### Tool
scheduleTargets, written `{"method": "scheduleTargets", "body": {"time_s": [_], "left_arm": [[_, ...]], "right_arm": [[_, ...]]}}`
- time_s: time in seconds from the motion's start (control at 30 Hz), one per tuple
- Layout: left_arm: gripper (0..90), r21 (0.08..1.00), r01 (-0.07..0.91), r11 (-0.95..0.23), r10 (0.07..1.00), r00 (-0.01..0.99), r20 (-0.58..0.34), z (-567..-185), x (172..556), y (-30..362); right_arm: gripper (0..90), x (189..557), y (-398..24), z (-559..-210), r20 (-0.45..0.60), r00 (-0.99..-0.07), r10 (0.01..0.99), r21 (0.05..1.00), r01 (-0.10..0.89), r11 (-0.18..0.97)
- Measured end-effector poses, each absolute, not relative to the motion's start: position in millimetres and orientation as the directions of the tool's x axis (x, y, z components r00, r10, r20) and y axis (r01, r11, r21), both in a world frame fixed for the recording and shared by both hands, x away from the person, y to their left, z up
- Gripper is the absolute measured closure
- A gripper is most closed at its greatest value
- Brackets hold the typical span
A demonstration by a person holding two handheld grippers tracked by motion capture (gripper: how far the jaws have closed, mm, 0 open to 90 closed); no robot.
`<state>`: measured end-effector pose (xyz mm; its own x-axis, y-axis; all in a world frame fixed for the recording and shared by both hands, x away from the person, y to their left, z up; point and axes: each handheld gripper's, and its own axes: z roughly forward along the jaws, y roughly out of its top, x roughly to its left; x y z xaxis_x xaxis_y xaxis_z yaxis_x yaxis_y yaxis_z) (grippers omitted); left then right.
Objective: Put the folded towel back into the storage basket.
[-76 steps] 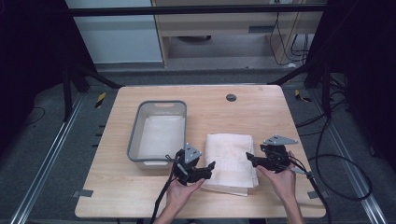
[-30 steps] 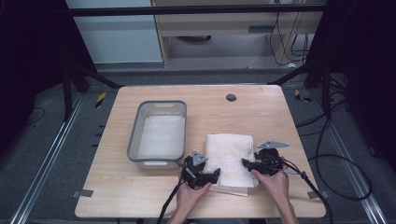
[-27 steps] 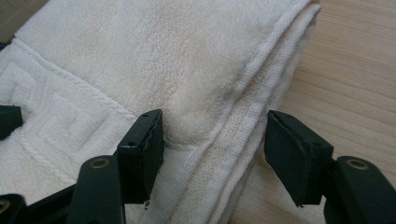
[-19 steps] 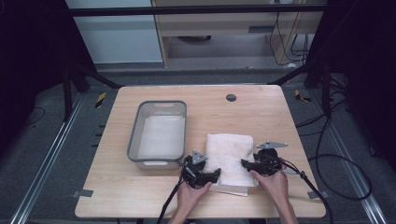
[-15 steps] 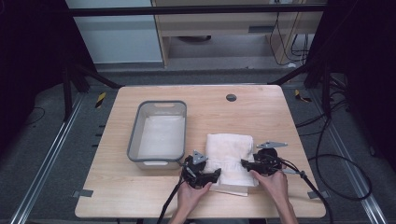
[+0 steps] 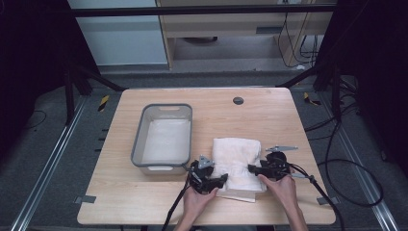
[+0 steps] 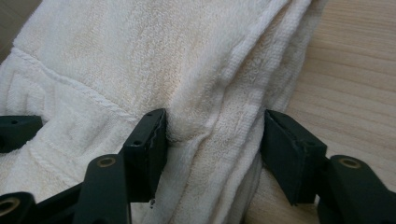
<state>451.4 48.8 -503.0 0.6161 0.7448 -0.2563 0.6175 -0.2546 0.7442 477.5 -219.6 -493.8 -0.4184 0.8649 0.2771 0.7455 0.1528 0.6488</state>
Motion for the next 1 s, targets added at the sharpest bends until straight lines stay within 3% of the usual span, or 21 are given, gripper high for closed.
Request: {"method": "scheduleTargets", "body": {"time_s": [0.5, 0.77, 1.0], "left_arm": [[60.0, 0.738, 0.631, -0.239, 0.742, 0.609, -0.28, -499, 451, 48], [67.2, 0.751, 0.624, -0.215, 0.729, 0.614, -0.301, -496, 451, 52], [67.5, 0.765, 0.617, -0.182, 0.709, 0.621, -0.333, -491, 449, 57]], "right_arm": [[65.6, 478, -221, -492, 0.354, -0.423, 0.834, 0.628, 0.769, 0.123], [69.9, 476, -220, -484, 0.336, -0.424, 0.841, 0.638, 0.76, 0.128], [69.9, 469, -220, -470, 0.321, -0.445, 0.836, 0.678, 0.725, 0.126]]}}
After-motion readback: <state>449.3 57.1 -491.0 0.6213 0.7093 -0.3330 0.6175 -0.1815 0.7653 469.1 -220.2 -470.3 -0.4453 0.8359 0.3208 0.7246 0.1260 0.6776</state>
